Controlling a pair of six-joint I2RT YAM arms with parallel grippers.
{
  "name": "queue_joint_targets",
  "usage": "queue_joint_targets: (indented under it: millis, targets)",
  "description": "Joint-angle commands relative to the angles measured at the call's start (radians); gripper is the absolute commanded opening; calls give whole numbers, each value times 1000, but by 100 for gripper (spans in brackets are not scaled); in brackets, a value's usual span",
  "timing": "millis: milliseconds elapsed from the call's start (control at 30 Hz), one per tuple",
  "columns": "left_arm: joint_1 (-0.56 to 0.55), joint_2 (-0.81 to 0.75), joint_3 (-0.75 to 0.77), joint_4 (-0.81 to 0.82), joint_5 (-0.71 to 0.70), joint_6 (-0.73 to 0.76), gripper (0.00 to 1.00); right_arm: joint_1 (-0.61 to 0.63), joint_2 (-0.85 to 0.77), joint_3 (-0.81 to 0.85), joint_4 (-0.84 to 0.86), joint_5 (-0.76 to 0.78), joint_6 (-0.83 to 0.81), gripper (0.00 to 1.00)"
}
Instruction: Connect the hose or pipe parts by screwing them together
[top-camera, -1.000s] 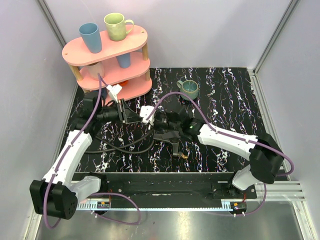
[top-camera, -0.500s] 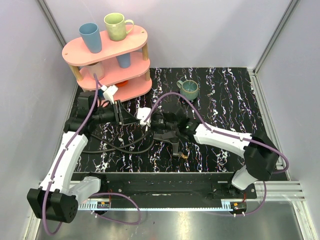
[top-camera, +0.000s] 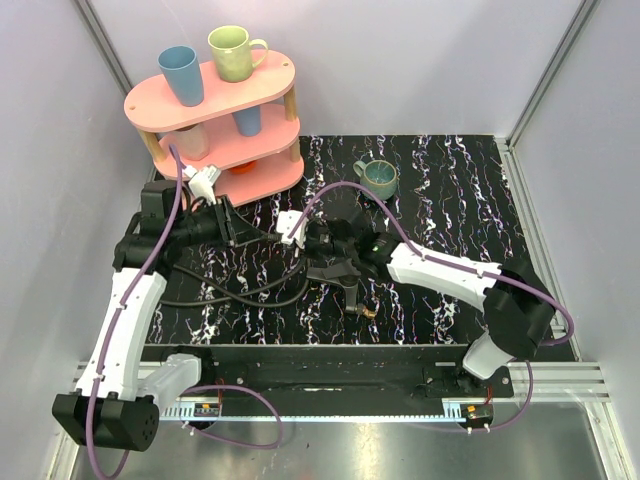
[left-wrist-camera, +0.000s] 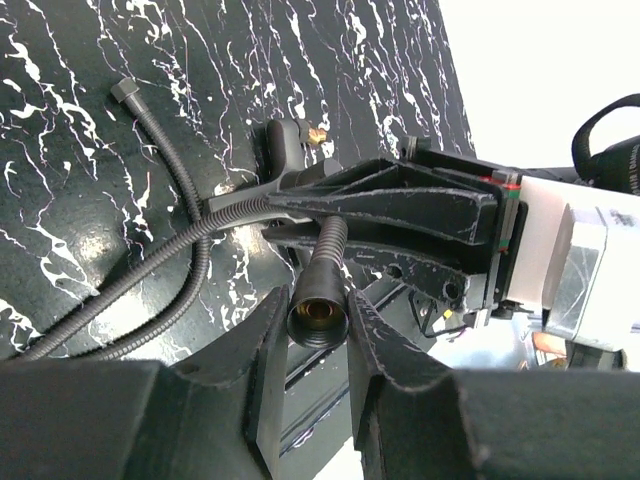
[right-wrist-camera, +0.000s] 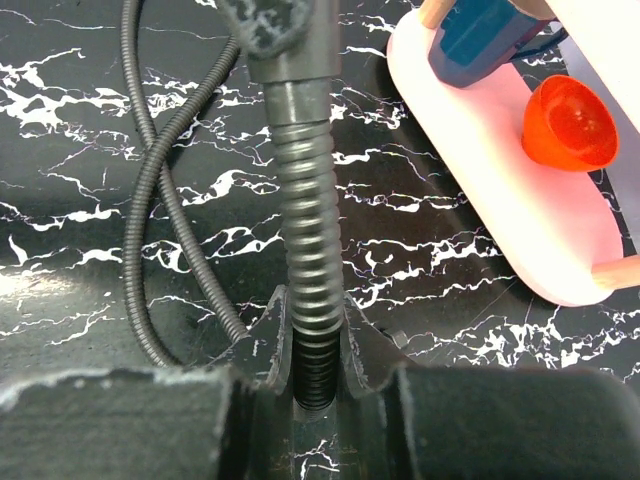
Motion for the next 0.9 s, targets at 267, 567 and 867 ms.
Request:
queue_joint_targets:
  millis: [267,567,867]
  targets:
    - [18,-67,-103,40,-15,46,0,-51,-2,-77,161,-89,78,8]
    - [18,-76,-139,68,28,37,0,-51,-23,-117,294,-219,138,59]
    - [18,-66,-141,70,48,36,0,-49,-9,-113,474,-360,228,72]
